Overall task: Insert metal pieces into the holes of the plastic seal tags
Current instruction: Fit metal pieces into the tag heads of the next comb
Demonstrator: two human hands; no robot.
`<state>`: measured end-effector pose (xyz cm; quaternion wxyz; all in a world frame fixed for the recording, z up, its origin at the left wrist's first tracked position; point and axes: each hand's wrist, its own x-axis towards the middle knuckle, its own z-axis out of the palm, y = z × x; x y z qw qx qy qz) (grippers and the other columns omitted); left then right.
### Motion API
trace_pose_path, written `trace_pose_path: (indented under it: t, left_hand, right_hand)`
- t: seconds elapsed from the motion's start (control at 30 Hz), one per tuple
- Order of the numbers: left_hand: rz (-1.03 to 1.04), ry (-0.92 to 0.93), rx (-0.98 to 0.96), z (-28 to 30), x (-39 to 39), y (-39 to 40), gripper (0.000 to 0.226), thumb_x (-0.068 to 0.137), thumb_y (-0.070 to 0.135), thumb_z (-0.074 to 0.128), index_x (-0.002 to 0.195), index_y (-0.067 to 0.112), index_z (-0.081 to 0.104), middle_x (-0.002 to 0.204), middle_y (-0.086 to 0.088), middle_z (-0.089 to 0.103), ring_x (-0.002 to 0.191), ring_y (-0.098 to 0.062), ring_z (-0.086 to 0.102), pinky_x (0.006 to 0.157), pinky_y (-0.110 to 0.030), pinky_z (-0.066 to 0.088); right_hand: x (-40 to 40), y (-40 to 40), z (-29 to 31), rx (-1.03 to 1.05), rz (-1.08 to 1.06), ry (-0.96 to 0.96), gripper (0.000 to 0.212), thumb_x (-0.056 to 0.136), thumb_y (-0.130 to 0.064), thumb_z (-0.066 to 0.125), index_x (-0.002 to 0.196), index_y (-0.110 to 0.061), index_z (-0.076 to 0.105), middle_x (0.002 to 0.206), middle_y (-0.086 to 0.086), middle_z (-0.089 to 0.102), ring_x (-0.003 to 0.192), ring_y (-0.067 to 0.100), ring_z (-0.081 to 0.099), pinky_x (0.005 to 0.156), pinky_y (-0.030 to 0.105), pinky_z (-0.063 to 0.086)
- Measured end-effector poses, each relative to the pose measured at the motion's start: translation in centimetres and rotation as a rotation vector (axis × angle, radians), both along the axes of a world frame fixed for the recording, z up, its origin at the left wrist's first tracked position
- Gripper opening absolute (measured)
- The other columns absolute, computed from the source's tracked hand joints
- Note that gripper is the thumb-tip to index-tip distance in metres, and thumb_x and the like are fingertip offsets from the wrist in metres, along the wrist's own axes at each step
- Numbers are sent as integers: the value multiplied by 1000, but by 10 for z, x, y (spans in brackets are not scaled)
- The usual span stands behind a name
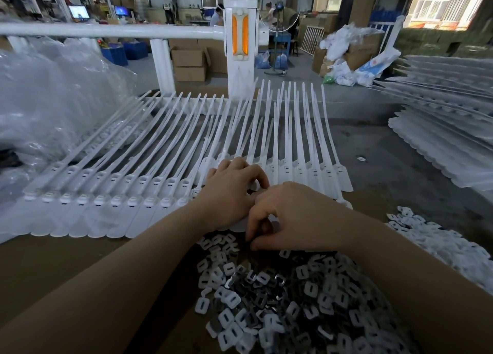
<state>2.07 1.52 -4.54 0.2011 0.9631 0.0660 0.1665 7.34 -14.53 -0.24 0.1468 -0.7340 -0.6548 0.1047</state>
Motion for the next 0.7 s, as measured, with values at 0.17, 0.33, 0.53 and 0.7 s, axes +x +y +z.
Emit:
trace_pose_path:
  t: [0.17,0.33,0.53,0.7]
  left_hand:
    - [-21,4,16,0,-2,1,37,74,54,41,104,40,59,92,21,37,94,-4,30,89,-29,24]
    - [-11,15,-5,1,-2,-1,36,73,55,41,102,41,59,93,21,38,95,-5,31,91,-30,24]
    - [-12,36,9,2,-1,0,28,80,47,47,105,39,59,95,19,36,96,-6,31,89,-28,22]
    - [-7,46,8,4,-3,-2,29,79,50,43,102,39,58,100,15,40,97,-6,32,88,-28,22]
  right_hand:
    - [0,-1,-1,11,-7,68,21,76,-45,75,96,-42,69,88,-23,64,87,-4,58,80,21,48]
    - [-2,1,0,-13,39,42,15,80,-43,74,94,-42,74,85,-22,65,87,-1,59,82,27,49]
    - [-5,-2,3,62,57,211,12,81,-28,76,91,-35,74,86,-18,67,85,3,63,80,32,52]
    - [-12,2,3,-4,131,74,20,83,-34,73,102,-41,72,85,-24,59,88,-1,58,84,30,49]
